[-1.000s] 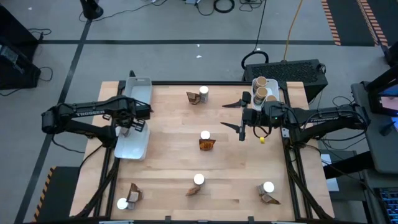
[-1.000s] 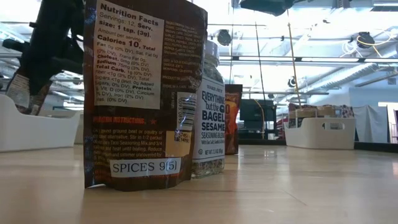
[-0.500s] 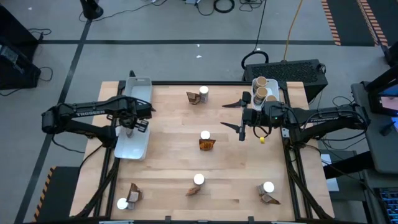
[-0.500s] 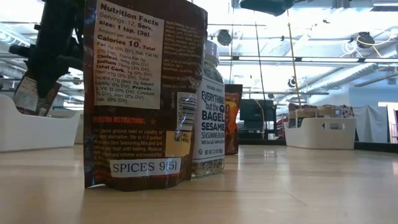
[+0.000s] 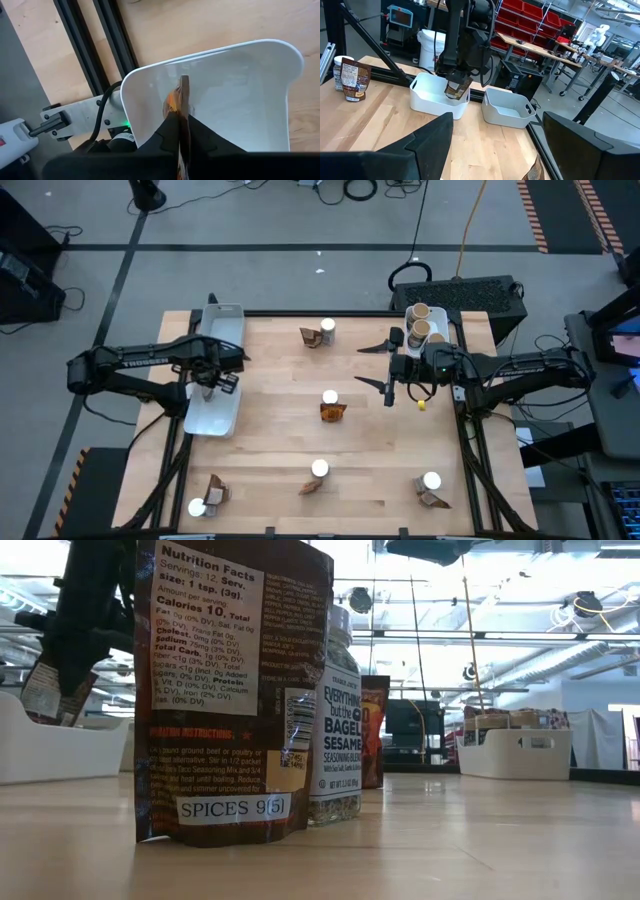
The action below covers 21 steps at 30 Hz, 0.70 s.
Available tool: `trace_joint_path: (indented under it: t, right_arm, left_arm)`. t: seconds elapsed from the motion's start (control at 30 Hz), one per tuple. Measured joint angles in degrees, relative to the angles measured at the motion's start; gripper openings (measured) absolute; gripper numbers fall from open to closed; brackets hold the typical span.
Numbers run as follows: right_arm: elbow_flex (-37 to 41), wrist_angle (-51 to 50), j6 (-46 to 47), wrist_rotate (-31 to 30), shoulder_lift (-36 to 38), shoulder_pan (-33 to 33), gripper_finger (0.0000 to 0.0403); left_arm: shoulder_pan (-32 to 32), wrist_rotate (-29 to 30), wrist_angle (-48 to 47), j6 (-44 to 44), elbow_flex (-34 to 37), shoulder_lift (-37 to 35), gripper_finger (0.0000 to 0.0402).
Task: Sort spices by type
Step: Put the orange seasoning pack into the left white bin
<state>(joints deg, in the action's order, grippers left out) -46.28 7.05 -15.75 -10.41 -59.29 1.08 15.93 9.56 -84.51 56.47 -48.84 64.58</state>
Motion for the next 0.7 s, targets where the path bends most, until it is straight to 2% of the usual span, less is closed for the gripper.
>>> trace_joint_path:
  t: [0.37,0.5,0.7]
  right_arm:
    - [0.0,0.0,0.0,0.02,0.0,-0.02,0.0288]
    - [0.0,0.0,0.0,0.02,0.0,0.0,0.0288]
    - [0.0,0.0,-0.04,0.02,0.0,0.0,0.0288]
  left_arm:
    - [-0.46,1.14,-0.24,0.04,0.0,0.0,0.0122]
    - [-0.46,0.71,-0.26,0.0,0.0,0.0,0.0137]
    - [-0.49,-2.78,-0.26,-0.23,0.0,0.0,0.0139]
